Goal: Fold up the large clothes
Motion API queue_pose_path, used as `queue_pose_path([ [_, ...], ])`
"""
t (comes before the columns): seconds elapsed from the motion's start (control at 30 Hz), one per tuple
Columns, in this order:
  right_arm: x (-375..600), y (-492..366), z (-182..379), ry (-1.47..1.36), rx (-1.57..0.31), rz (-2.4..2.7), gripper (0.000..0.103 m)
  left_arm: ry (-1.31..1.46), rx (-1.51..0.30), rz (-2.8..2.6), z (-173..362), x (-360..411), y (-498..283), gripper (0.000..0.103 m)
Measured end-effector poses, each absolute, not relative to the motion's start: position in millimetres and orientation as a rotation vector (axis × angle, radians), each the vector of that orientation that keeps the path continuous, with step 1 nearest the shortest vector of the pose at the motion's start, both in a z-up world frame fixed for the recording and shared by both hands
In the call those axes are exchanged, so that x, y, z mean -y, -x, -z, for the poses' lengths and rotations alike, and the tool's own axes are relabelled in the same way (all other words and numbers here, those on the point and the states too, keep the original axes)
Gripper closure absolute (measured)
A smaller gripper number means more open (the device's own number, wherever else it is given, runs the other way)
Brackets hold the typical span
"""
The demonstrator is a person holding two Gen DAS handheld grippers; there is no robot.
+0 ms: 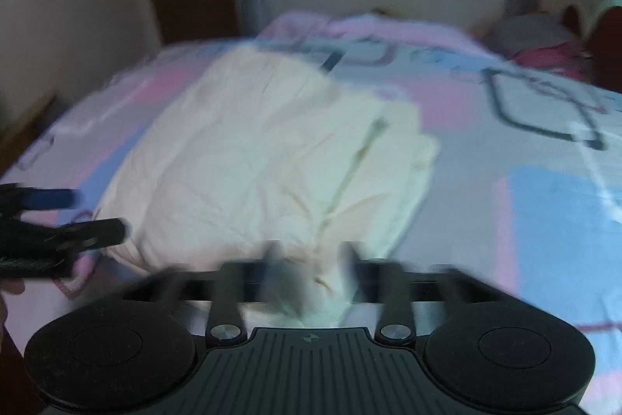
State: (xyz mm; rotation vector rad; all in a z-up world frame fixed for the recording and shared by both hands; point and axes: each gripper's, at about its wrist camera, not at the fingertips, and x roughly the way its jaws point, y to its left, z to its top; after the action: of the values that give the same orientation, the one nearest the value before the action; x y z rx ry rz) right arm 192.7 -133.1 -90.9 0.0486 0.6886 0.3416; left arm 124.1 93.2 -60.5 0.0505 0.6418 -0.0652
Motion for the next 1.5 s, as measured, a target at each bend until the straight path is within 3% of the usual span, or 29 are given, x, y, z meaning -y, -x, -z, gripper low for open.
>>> queue_pose_path([
  [0.27,168,-114,67,-0.054,-0.629,-0.308,0.000,-0.038,-0.597,0.045,19,-68,-51,0.000],
  [0.67,181,-22,29,-0.085,-0.628,-0.208,0.000,0.113,-0.583,0.062,0,-62,41,0.000],
  [1.5,170,3,17,-0.038,-0.571,-0.221,0.000,0.093,-0.525,0.069,-12,-65,53,0.000],
])
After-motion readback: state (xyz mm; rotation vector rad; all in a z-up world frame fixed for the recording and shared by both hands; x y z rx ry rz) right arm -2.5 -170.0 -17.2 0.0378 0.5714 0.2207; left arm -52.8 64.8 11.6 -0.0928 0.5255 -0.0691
